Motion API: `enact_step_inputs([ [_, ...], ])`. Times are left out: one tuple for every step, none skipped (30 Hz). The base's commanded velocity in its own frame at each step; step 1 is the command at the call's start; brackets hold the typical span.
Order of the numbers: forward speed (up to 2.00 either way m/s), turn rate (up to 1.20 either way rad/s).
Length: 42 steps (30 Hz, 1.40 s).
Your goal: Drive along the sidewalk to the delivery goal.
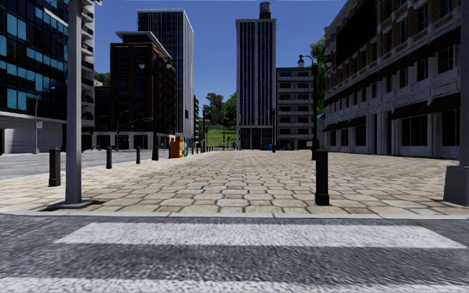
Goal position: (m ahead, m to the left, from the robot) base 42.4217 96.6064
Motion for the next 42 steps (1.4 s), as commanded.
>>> enact_step_inputs([
  [2.0,0.0],
  [2.0,0.0],
  [2.0,0.0],
  [2.0,0.0],
  [2.0,0.0],
  [2.0,0.0],
  [2.0,0.0],
  [2.0,0.0],
  [2.0,0.0],
  [2.0,0.0],
  [2.0,0.0],
  [2.0,0.0],
  [2.0,0.0],
  [2.0,0.0],
  [2.0,0.0],
  [2.0,0.0],
  [2.0,0.0],
  [2.0,0.0],
  [2.0,0.0],
  [2.0,0.0],
  [2.0,0.0],
  [2.0,0.0],
  [2.0,0.0],
  [2.0,0.0],
  [2.0,0.0],
  [2.0,0.0],
  [2.0,0.0],
  [2.0,0.0],
  [1.98,0.0],
  [1.9,0.0],
  [1.77,0.0],
  [1.77,0.0],
  [1.63,0.0],
  [1.43,0.0],
  [1.26,0.0],
  [1.26,0.0],
  [1.18,0.0],
  [1.16,0.0],
  [1.15,0.0],
  [1.15,0.0],
  [1.15,0.0],
  [1.15,0.0],
])
